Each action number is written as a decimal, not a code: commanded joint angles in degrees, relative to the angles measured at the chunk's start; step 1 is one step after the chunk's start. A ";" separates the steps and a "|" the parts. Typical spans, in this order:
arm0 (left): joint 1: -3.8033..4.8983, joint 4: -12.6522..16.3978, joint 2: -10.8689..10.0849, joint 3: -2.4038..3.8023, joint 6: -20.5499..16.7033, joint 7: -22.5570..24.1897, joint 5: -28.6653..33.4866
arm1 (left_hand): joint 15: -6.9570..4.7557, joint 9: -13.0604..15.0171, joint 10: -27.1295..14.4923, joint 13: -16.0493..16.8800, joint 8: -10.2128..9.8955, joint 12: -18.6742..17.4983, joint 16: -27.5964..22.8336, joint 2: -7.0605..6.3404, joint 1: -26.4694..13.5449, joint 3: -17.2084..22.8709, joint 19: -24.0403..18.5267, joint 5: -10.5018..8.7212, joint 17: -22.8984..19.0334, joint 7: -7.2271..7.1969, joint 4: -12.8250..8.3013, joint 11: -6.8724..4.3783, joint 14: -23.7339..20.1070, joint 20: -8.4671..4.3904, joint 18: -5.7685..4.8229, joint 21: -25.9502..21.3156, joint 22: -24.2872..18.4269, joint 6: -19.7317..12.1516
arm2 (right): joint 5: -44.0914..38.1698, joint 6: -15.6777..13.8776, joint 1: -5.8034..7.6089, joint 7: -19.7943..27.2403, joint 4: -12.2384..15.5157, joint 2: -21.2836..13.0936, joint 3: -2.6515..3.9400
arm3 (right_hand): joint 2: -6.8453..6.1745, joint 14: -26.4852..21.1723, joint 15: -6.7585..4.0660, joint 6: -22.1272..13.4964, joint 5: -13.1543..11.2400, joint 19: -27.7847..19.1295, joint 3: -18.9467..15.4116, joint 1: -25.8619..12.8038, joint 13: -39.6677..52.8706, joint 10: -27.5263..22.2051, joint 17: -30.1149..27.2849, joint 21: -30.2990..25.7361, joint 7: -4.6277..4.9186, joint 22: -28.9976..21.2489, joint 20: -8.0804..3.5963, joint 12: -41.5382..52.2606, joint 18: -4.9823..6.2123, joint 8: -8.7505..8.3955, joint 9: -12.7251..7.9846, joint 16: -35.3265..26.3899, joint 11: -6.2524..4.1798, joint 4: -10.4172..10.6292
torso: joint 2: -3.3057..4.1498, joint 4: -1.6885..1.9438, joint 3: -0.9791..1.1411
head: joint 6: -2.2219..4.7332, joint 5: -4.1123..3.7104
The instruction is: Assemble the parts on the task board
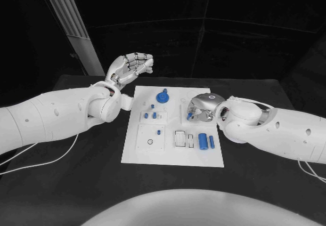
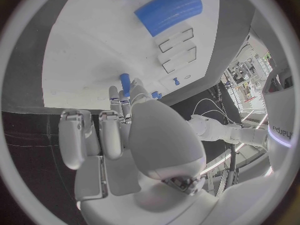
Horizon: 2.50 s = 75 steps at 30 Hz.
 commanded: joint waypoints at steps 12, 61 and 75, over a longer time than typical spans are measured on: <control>0.09 0.13 -0.09 0.04 0.47 7.53 0.12 | -0.02 -0.08 -0.35 -0.09 0.20 0.23 0.26 0.68 0.06 -0.36 0.40 0.40 -0.07 6.14 -0.07 0.15 -0.49 -0.15 -1.19 -0.27 -0.08 -0.48 | -1.98 1.82 -0.24 -0.60 -0.68 0.89 0.02 | 2.66 3.81 -1.27 4.76 0.14 3.97 1.74 2.70 -0.37 4.27 3.58 -0.38 -1.54 13.38 -1.11 0.38 0.57 2.02 0.61 0.02 -1.24 0.97 | 0.00 0.00 -0.01 | -0.01 0.02; 0.08 -0.70 0.34 0.04 0.53 7.43 0.12 | 0.01 -0.08 -0.57 -0.09 0.52 0.60 0.71 0.91 0.20 -0.63 0.43 0.46 -0.52 6.17 -0.08 0.19 -0.67 -0.15 -1.22 -0.31 -0.12 -0.71 | 1.49 -10.98 1.38 9.57 9.85 -0.03 0.24 | 2.91 3.98 -0.89 6.46 0.13 4.11 1.65 3.23 -0.49 6.64 4.26 -0.21 -1.12 13.50 -1.20 -1.88 0.48 2.00 0.48 0.30 -0.72 1.63 | -0.02 0.04 -0.03 | -0.01 2.64; 0.08 -1.07 0.69 0.04 0.63 7.41 0.12 | 0.02 -0.08 -0.64 -0.09 0.62 0.71 0.85 0.97 0.26 -0.71 0.45 0.48 -0.67 6.17 -0.08 0.19 -0.72 -0.16 -1.23 -0.33 -0.14 -0.77 | -5.96 -3.53 1.15 14.06 6.02 6.83 0.17 | 2.94 3.98 -0.70 6.35 0.13 4.07 1.72 3.59 -0.51 6.54 4.33 -0.29 -0.94 13.46 -1.04 -2.61 0.50 1.73 0.35 0.34 -0.51 1.64 | -0.01 0.03 -0.02 | -0.01 3.38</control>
